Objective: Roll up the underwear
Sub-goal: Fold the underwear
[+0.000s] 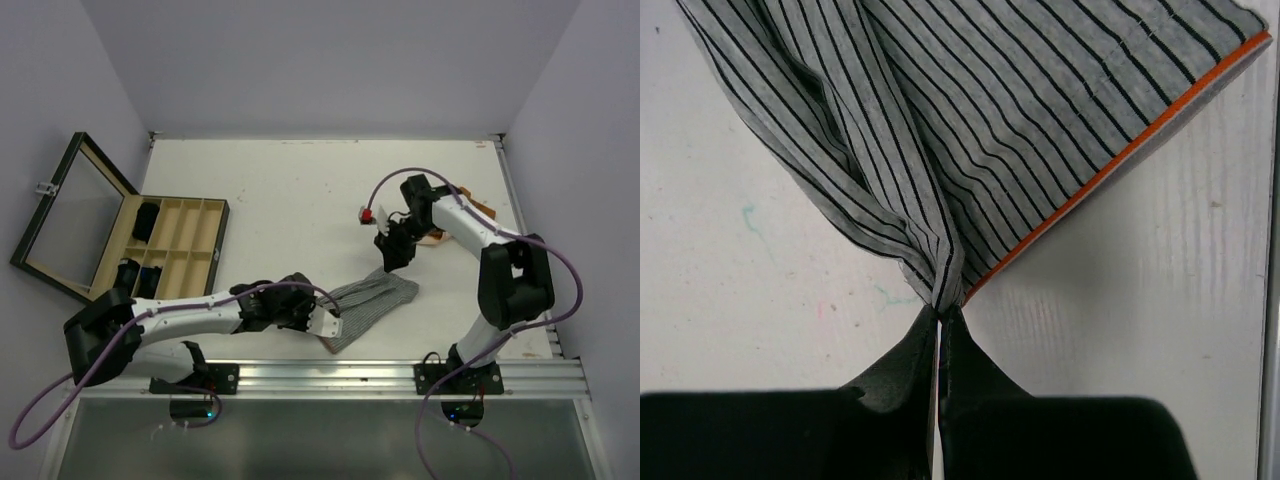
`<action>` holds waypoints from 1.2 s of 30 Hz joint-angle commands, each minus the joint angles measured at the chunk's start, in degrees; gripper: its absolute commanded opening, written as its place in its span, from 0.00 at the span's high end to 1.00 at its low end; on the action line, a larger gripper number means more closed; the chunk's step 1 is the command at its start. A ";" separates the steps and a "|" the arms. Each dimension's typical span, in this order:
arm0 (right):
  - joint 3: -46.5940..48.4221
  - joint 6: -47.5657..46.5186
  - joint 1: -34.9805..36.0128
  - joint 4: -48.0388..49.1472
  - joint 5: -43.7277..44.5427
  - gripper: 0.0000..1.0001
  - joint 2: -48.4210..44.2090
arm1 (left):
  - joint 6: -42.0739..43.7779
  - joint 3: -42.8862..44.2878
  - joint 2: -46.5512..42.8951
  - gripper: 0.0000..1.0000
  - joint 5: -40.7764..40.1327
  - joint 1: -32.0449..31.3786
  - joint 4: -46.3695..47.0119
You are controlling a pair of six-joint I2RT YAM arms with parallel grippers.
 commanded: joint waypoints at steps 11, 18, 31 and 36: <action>-4.68 36.20 -3.01 -8.21 -23.35 1.00 0.00 | -8.87 5.71 4.97 1.00 -2.31 -1.06 -0.07; -2.83 38.90 0.43 -5.88 -17.02 1.00 10.83 | -10.46 7.47 5.94 1.00 -3.19 -1.15 -1.57; 5.41 62.54 4.29 18.99 -5.24 1.00 21.55 | -12.92 7.37 8.84 1.00 -4.24 8.58 -1.13; 14.64 65.97 6.05 22.52 -4.01 1.00 28.05 | -10.37 8.26 10.07 1.00 -7.22 13.26 -0.34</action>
